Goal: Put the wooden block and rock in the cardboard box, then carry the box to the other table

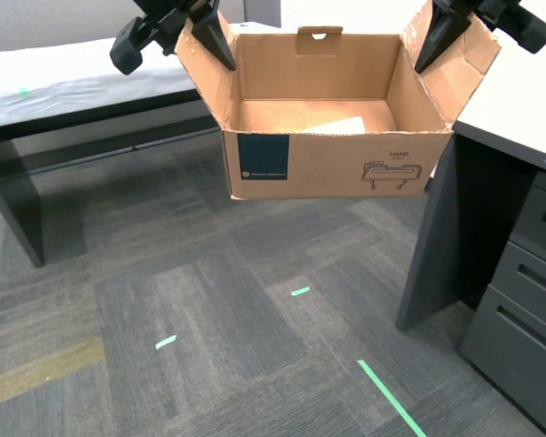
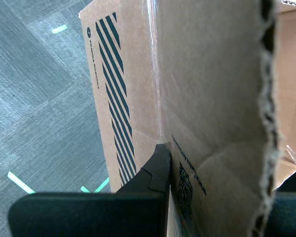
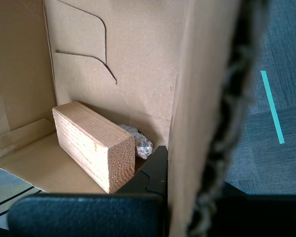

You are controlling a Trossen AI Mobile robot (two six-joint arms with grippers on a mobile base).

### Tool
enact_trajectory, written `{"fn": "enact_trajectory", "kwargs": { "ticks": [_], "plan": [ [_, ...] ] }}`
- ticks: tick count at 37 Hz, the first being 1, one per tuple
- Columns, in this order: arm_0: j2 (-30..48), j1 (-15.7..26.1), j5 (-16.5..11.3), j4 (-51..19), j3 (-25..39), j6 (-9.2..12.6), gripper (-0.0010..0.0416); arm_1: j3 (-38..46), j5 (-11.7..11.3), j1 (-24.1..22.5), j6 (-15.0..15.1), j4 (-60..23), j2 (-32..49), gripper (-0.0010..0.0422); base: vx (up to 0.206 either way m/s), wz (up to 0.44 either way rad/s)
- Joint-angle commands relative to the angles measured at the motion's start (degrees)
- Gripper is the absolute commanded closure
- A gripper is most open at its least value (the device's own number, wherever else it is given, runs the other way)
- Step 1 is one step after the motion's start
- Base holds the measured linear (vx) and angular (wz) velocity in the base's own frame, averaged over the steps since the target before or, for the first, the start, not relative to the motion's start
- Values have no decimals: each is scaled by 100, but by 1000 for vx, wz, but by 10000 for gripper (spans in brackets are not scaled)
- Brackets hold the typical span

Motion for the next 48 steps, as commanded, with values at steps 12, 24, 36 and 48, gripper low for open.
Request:
{"fn": "enact_trajectory", "kwargs": {
  "ticks": [12, 24, 36, 48],
  "plan": [
    [-4, 22, -118, 31, 11, 125, 406, 15, 105, -13, 197, 111, -4, 413, 4, 131],
    [-4, 22, 11, 37, 11, -4, 407, 15, 146, -17, -98, 111, -4, 413, 25, 49],
    [-4, 22, 11, 129, 11, -55, 406, 15, 61, -17, -240, 87, 2, 413, 59, 38],
    [-4, 24, 9, 136, 11, -44, 406, 13, 61, -17, 181, 68, 2, 413, 109, 67]
  ]
}}
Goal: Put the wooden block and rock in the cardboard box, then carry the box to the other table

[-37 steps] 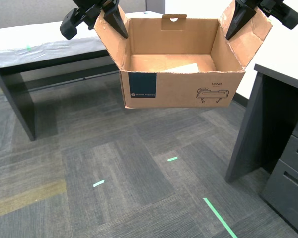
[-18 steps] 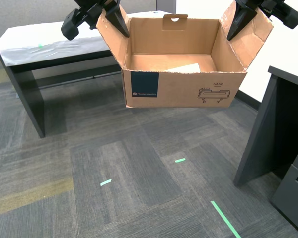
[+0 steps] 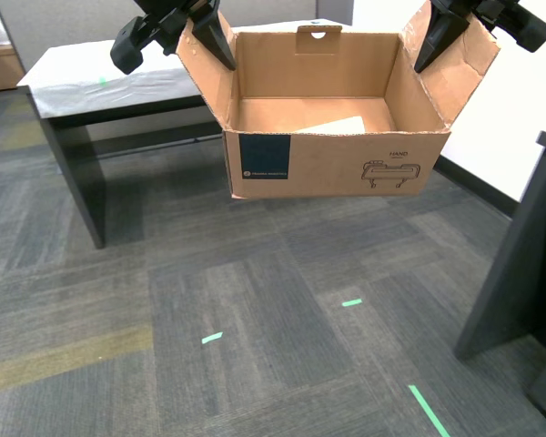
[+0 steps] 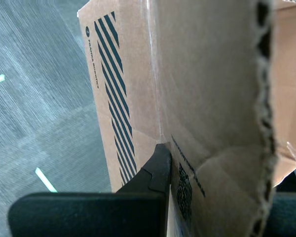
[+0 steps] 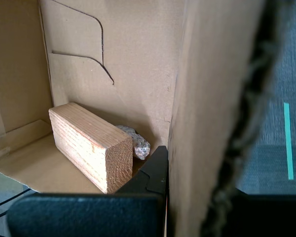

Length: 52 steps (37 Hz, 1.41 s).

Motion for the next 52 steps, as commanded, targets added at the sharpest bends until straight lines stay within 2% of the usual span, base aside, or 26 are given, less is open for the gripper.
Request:
{"fn": "enact_trajectory", "kwargs": {
  "ticks": [1, 8, 13, 16, 27, 29, 33, 36, 43, 47, 52],
  "plan": [
    [-4, 13, -111, 33, 11, 22, 407, 13, 107, -15, 125, 46, 0, 413, 127, 69],
    [-4, 15, -109, 35, 9, 31, 406, 13, 111, -15, 455, 44, 0, 412, 131, 58],
    [-4, 15, -111, 24, 9, 85, 406, 13, 227, -15, 466, 55, 0, 412, 138, 32],
    [-4, 15, -111, 24, 9, 90, 406, 13, 223, -15, 544, 76, 0, 413, 136, 14],
    [-4, 11, -109, 28, 9, 92, 406, 13, 221, -15, 466, 94, 0, 412, 132, -42],
    [-4, 11, -107, 26, 9, 44, 406, 13, 221, -15, 393, 87, 0, 412, 122, -122],
    [-4, 11, -107, 35, 9, -24, 406, 13, 223, -15, 9, 87, -2, 412, 120, -132],
    [-4, 11, -96, 37, 9, 81, 406, 13, 221, -15, -94, 85, -2, 413, 121, -104],
    [-4, 31, -160, -9, 9, 83, 406, 11, 229, -20, -588, 90, -2, 413, 124, -88],
    [-4, 33, -151, -2, 9, 79, 406, 11, 348, -22, -623, 87, -2, 412, 125, -82],
    [-4, 48, -155, -11, 9, 79, 406, 11, 341, -26, -739, 83, -2, 412, 121, -75]
  ]
}}
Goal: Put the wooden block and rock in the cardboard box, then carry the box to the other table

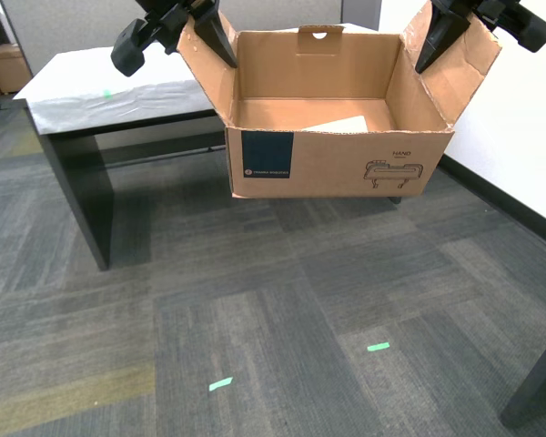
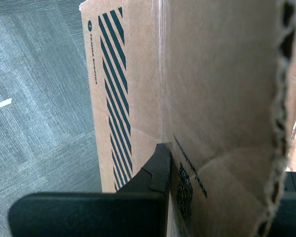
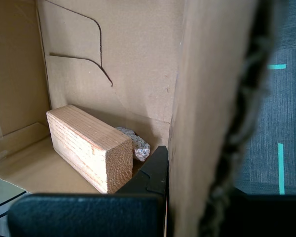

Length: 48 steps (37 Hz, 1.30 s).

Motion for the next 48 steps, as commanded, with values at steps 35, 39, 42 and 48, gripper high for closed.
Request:
{"fn": "enact_trajectory", "kwargs": {
  "ticks": [35, 39, 42, 48],
  "plan": [
    [-4, 39, -160, 79, 9, -173, 406, 11, -199, -35, 214, 190, -2, 412, 122, -17],
    [-4, 39, -160, 87, 9, -153, 406, 11, -199, -35, 286, 219, -2, 413, 115, 29],
    [-4, 39, -160, 92, 9, -151, 406, 11, -199, -35, 358, 264, -2, 413, 101, 31],
    [-4, 37, -160, 140, 9, -153, 407, 11, -199, -35, 503, 332, -2, 413, 98, 28]
  ]
}}
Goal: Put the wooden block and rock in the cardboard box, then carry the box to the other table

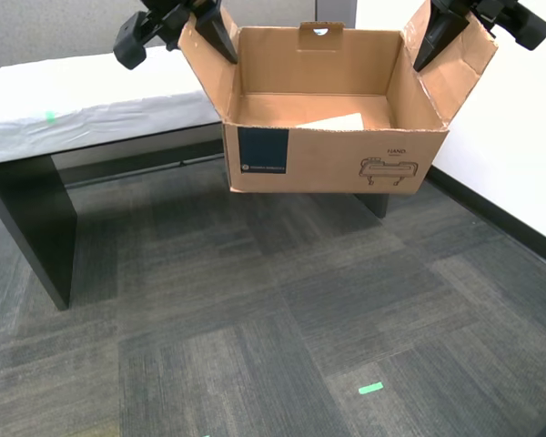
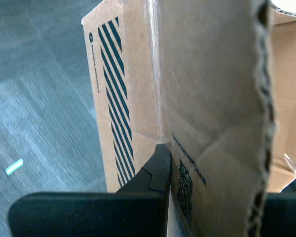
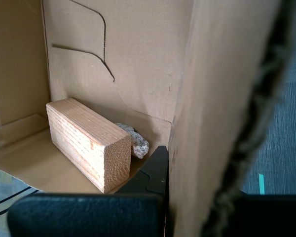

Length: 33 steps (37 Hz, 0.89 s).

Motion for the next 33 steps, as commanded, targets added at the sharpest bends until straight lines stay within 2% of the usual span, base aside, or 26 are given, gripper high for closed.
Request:
{"fn": "enact_trajectory", "kwargs": {
  "ticks": [1, 20, 33],
  "plan": [
    [-4, 15, -164, 70, 9, -4, 406, 11, 109, -13, 22, 83, -7, 412, 95, 18],
    [-4, 15, -164, 116, 9, -11, 406, 11, 109, -17, -310, 31, -7, 413, 117, 20],
    [-4, 15, -164, 111, 9, -11, 406, 11, 109, -20, -310, 33, -7, 412, 138, 20]
  ]
}}
